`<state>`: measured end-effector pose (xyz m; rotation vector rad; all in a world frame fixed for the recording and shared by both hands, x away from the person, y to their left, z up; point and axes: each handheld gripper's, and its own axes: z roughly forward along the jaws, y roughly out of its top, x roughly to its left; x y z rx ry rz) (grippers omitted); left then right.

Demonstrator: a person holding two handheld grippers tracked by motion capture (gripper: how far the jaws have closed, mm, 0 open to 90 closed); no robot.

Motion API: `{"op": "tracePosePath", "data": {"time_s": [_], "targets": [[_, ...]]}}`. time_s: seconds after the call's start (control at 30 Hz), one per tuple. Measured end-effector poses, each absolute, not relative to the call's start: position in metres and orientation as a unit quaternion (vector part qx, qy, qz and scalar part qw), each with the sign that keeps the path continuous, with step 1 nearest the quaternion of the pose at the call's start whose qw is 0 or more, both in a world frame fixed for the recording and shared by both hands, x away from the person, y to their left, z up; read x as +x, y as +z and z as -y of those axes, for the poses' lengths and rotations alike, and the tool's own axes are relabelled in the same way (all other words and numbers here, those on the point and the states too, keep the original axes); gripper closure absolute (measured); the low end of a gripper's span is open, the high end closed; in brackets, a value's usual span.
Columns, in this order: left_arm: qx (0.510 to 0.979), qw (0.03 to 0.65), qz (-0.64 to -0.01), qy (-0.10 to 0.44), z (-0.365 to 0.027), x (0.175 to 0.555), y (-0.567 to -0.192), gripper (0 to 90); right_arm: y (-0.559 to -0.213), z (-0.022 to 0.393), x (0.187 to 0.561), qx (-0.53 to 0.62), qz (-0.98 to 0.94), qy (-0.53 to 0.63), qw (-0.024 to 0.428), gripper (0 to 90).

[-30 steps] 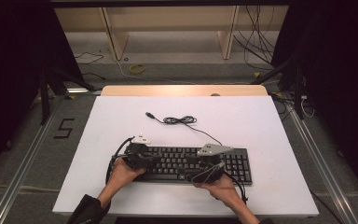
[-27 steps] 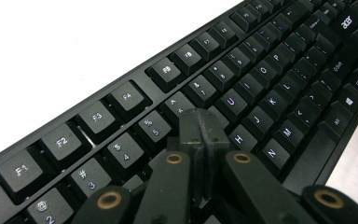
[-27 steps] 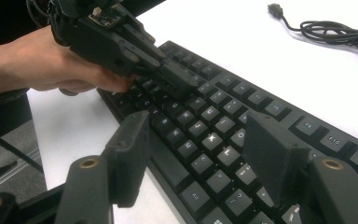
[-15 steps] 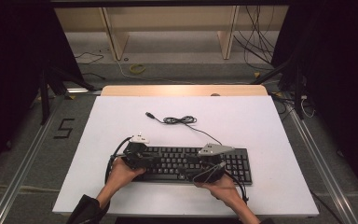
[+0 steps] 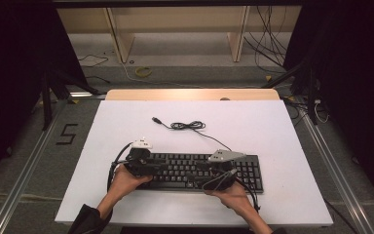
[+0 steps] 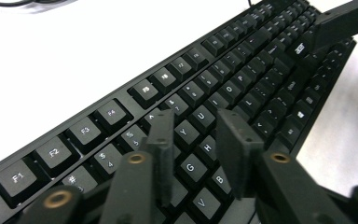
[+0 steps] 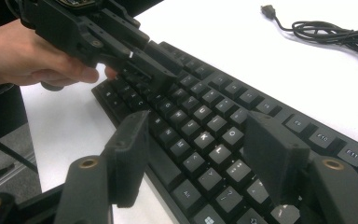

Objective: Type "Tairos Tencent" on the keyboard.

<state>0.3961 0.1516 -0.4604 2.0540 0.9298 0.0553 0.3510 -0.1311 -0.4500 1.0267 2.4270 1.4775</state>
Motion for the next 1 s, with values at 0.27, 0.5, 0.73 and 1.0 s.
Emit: {"op": "tracePosePath", "data": {"time_s": [0.27,0.5,0.73,1.0], "targets": [[0.810,0.452,-0.373,0.022,-0.158,0.394,-0.455,56.1,-0.449,0.136,0.351,0.341,-0.799,0.491,0.062,41.4],[0.799,0.471,-0.373,0.025,-0.162,0.387,-0.451,48.3,-0.450,0.142,0.351,0.343,-0.796,0.495,0.062,41.4],[0.782,0.501,-0.370,0.031,-0.171,0.377,-0.446,41.4,-0.449,0.148,0.348,0.343,-0.794,0.496,0.067,41.4],[0.763,0.535,-0.362,0.034,-0.184,0.363,-0.446,33.8,-0.446,0.157,0.342,0.345,-0.789,0.502,0.077,40.9]]}}
